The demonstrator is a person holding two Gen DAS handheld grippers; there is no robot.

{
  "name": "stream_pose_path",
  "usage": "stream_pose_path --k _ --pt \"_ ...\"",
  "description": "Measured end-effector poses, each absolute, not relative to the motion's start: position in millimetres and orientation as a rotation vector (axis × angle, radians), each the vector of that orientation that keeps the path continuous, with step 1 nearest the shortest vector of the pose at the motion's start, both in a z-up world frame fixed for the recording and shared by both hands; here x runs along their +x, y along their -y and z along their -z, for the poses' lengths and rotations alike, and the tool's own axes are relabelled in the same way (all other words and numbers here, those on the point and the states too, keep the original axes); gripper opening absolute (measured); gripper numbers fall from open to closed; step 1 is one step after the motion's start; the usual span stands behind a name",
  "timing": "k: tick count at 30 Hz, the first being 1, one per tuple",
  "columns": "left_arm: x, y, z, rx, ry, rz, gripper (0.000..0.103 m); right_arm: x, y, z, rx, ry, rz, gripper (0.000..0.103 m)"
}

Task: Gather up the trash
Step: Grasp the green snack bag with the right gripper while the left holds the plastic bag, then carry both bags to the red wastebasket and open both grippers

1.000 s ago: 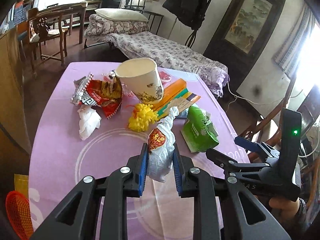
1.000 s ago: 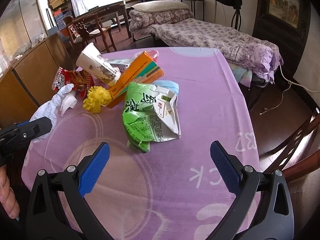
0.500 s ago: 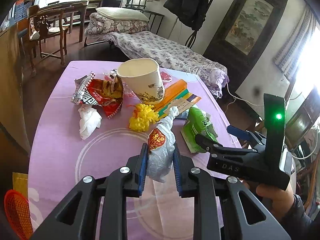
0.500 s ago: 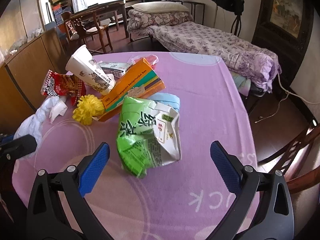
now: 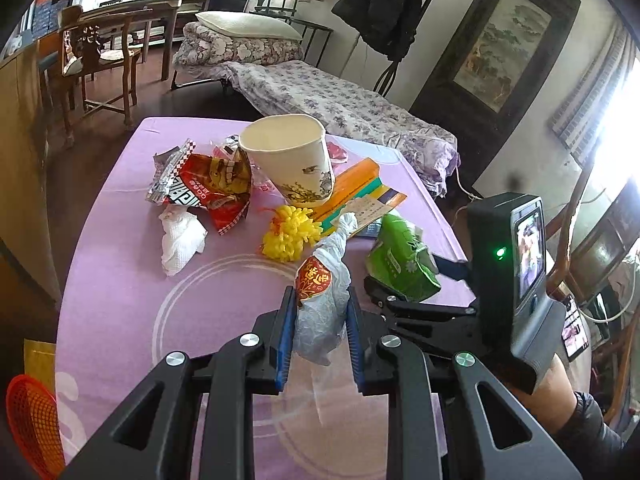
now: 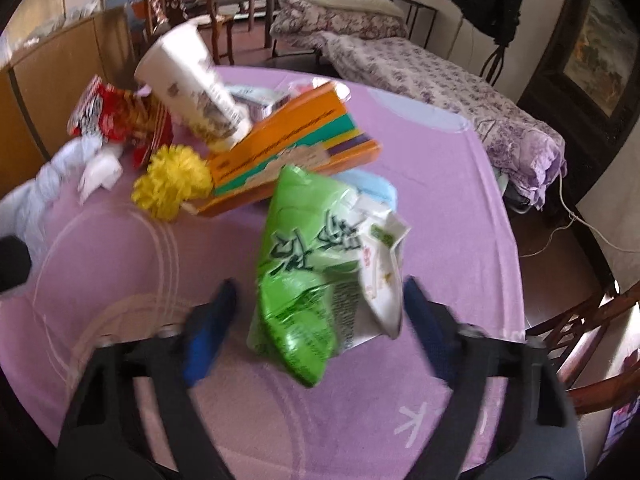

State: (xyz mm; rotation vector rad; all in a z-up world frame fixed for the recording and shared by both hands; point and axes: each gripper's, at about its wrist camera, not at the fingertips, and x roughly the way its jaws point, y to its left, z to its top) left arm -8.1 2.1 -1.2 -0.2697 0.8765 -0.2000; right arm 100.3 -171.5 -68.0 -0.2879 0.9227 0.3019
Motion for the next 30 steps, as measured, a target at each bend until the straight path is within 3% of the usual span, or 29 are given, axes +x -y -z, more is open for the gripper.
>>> stream_pose_path --k 7,20,30 --pt "-7.2 -7.2 5.1 -0.278 -0.884 0.172 0.024 83.2 183.5 50.1 -0.183 -0.869 -0.325 0.061" --pt "-12.5 -11.5 0.2 -0.295 -0.882 0.148 0.024 29.8 207.5 22.3 0.006 -0.857 -0.437 0.061" --pt "-70.7 -50.8 -38.1 -0.312 -0.798 0.088 0.024 -0.1 191.7 -12.2 0.039 -0.839 -0.541 0.061"
